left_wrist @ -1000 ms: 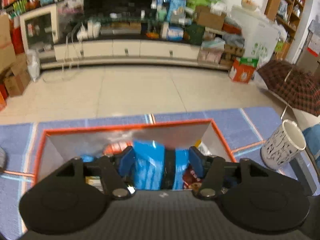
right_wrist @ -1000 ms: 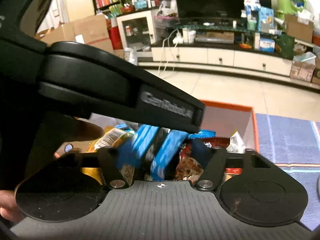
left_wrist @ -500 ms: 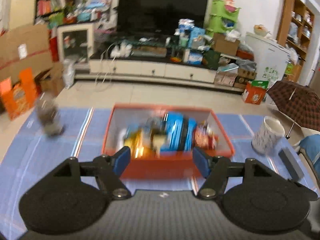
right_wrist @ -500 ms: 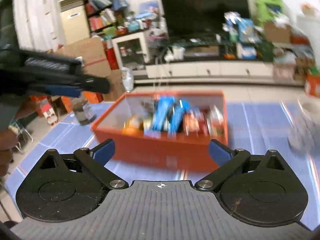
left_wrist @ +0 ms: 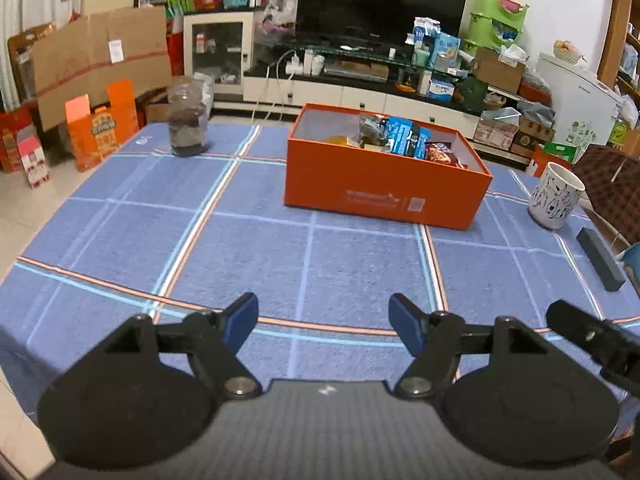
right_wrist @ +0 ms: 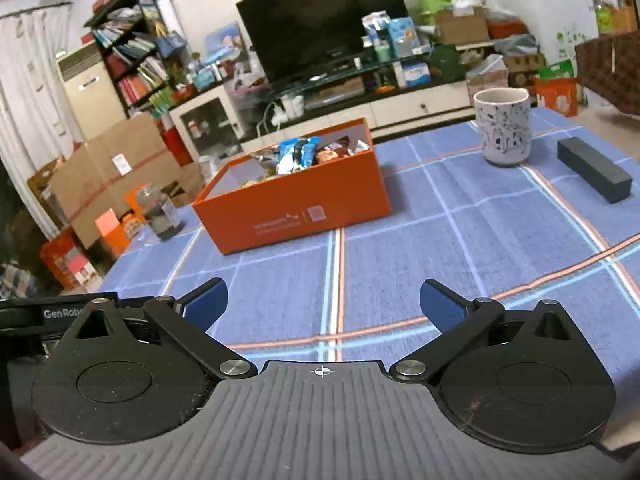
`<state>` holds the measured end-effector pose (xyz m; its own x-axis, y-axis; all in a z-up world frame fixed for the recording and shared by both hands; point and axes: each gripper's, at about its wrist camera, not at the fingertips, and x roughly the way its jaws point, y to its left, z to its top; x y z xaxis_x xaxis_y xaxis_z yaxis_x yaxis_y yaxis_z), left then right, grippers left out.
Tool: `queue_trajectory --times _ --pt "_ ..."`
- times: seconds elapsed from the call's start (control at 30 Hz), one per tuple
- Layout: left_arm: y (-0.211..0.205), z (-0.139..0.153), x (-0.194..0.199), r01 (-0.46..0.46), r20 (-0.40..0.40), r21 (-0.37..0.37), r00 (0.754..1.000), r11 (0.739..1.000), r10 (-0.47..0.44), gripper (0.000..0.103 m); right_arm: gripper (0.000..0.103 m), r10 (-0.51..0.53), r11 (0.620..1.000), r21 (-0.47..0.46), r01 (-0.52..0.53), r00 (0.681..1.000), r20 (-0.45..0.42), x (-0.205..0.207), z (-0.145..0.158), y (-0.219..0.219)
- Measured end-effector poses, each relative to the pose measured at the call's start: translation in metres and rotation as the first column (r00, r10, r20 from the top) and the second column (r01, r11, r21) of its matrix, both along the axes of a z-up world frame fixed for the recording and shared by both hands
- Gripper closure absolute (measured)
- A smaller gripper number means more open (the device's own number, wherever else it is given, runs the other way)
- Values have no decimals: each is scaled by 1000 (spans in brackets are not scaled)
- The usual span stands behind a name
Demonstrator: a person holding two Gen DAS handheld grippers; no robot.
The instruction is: Organize snacks
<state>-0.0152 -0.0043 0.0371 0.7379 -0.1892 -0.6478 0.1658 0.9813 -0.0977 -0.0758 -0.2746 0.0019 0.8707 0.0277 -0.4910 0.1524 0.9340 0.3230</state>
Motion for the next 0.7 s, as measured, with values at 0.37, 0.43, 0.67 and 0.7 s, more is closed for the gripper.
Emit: queue_trajectory --times 0.37,0.43,0.67,0.7 --pt "7 -4 -12 2 18 17 1000 1000 -2 32 6 0 999 -41 -2 999 -39 -8 10 25" --pt "7 -6 -11 -4 17 30 1000 1000 3 32 6 4 999 -40 -6 999 -45 -6 7 26" --pt "4 -13 -8 -22 29 59 999 998 21 32 6 6 999 -36 -9 997 -78 1 -5 25" --pt "3 -14 -8 -19 28 61 999 998 18 32 6 5 999 -36 -7 997 -81 2 -6 24"
